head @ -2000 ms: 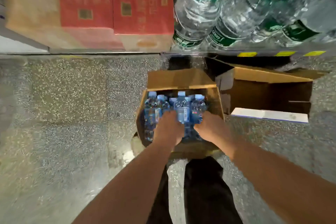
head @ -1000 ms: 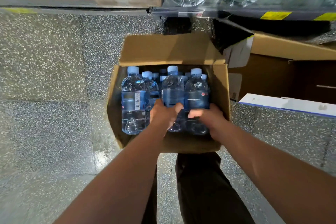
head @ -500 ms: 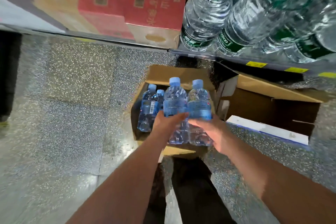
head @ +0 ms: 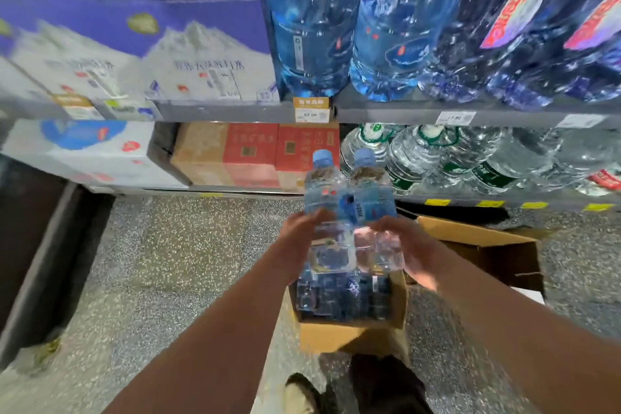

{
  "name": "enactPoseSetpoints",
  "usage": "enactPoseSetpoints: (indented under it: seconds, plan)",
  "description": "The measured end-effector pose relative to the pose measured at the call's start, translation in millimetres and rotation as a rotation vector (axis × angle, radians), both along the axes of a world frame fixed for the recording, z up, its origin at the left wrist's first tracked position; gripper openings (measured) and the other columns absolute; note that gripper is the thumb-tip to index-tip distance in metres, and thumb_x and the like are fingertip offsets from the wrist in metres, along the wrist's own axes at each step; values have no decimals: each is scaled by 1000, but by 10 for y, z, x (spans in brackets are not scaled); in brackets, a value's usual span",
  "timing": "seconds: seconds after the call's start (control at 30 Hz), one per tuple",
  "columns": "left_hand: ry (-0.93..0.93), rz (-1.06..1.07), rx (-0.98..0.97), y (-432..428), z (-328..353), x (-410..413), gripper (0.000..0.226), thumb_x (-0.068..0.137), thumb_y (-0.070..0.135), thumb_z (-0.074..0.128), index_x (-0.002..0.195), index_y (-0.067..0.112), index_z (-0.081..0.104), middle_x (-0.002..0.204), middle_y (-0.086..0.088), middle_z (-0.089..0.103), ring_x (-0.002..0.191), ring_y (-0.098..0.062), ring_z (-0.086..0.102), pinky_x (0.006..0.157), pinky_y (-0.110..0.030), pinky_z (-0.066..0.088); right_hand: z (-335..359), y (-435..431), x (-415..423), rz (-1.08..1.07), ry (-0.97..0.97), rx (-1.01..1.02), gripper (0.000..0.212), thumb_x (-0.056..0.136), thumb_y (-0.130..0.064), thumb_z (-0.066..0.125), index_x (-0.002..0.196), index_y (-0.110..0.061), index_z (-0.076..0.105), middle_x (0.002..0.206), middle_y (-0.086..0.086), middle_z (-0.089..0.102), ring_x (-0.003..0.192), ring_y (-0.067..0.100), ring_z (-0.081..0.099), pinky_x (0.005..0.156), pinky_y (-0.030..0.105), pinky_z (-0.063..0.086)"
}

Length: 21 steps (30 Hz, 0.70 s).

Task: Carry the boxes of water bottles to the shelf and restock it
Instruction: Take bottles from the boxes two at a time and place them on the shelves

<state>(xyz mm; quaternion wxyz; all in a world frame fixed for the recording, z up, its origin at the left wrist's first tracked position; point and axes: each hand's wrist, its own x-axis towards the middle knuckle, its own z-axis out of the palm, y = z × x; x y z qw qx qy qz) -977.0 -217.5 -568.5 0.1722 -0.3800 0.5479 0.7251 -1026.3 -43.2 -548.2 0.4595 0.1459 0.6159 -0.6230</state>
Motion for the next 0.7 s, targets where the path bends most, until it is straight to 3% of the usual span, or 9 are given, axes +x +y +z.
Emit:
enactPoseSetpoints:
  seconds: [0.07,0.17,0.23,0.3,0.37,0.47,0.53,0.63,0.7]
  plan:
    - [66,-1,17,-109,355,38,30,89,16,60,117,5,55,82,-5,64,61,-16,64,58,-30,50,312,-106,0,-5,71,-12,56,54,-18,71,109,-9,63,99,9,70,93,28,62,95,52,44]
    - [239,-60,-39,-180,876,116,63,67,38,66,122,11,55,107,-10,63,86,-18,63,63,-29,48,829,-231,51,13,176,-56,26,85,-15,60,109,-5,62,84,5,74,77,18,69,78,35,55]
    - [381,-71,-48,-228,1211,138,49,79,34,62,120,9,60,113,-12,65,90,-14,67,67,-22,53,1198,-294,80,4,280,-70,21,90,-12,58,110,-7,60,87,3,70,67,3,69,64,19,54]
    - [413,-59,-40,-262,1581,78,37,80,17,69,115,8,63,97,-12,69,74,-15,69,59,-19,53,1543,-349,114,13,362,-68,32,80,-21,70,110,-11,61,95,4,69,83,10,67,78,27,52]
    - [469,-29,-35,-288,1955,18,46,62,19,80,105,12,67,88,-11,72,74,-25,66,68,-32,54,1836,-392,79,-33,415,-96,51,62,-32,77,107,-12,63,91,4,71,87,19,63,75,32,50]
    - [587,14,-96,-352,2386,-20,59,48,37,80,102,14,72,96,-9,74,93,-32,68,90,-47,50,2422,-433,108,-35,401,-129,23,87,-28,59,97,-8,64,81,8,70,71,20,66,58,26,52]
    - [601,58,-92,-409,2651,-6,66,45,46,80,103,18,73,99,-7,74,101,-30,67,99,-53,45,2725,-422,109,-84,373,-224,21,91,-20,50,82,-7,65,67,8,70,55,20,67,49,26,53]
    - [631,63,-115,-454,3096,63,39,64,41,77,97,21,71,91,3,72,96,-19,66,93,-40,50,3044,-457,134,-67,397,-269,31,77,-27,56,95,-5,69,89,12,74,77,27,70,69,40,58]
    - [633,56,-75,-454,3316,96,9,84,28,67,91,26,62,87,8,63,75,-8,65,64,-22,53,3222,-504,155,-20,437,-205,59,62,-43,72,111,-9,69,108,13,71,101,31,64,95,51,48]
